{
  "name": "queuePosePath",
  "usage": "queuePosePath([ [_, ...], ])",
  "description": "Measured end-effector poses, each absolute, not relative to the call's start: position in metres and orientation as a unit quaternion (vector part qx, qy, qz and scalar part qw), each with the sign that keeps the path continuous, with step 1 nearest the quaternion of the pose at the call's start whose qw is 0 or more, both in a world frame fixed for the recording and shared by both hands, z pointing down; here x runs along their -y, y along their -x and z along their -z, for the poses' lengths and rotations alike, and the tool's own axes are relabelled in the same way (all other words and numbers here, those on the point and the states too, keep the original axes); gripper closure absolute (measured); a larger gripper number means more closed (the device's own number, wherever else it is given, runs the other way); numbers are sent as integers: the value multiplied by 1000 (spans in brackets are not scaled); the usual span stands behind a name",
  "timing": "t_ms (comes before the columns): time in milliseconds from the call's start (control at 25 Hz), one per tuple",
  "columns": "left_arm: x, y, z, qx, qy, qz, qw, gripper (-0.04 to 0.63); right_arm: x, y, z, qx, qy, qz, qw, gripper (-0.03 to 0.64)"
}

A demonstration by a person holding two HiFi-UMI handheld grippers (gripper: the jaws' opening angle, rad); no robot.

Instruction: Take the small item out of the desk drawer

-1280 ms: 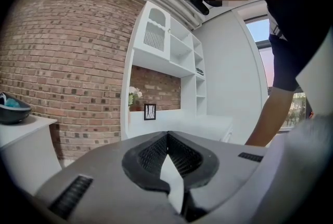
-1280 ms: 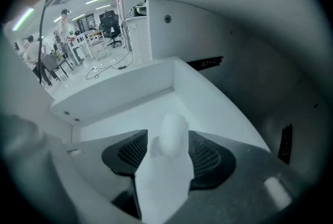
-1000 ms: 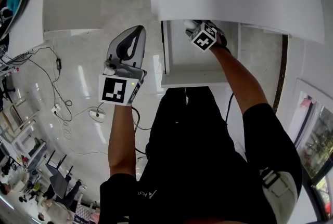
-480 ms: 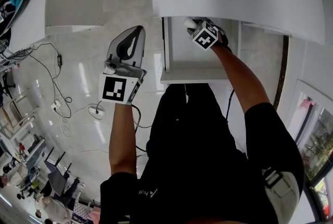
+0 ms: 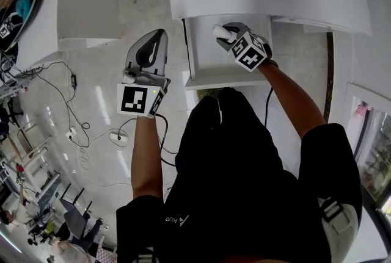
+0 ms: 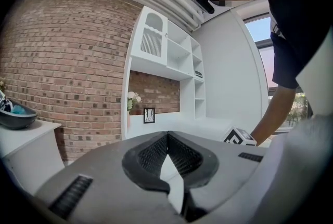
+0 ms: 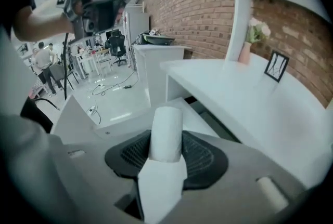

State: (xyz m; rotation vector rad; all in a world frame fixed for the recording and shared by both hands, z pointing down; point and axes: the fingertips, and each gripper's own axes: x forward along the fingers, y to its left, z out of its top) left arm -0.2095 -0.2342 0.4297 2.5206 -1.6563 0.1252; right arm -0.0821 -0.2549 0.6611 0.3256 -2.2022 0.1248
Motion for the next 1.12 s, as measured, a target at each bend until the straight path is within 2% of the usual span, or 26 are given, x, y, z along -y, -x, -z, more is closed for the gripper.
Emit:
queuePosePath([
  [240,222,182,-399,537,-841,-38,45,595,261,60,-562,918,-180,-40,351,437],
  [800,210,109,-300,499,-867,2,-15,595,249,13,-329,964,-251,9,90,437],
  [1120,197,89,-246,491,-870,26,-42,595,230,-10,-244,962,-270,35,-11,437],
])
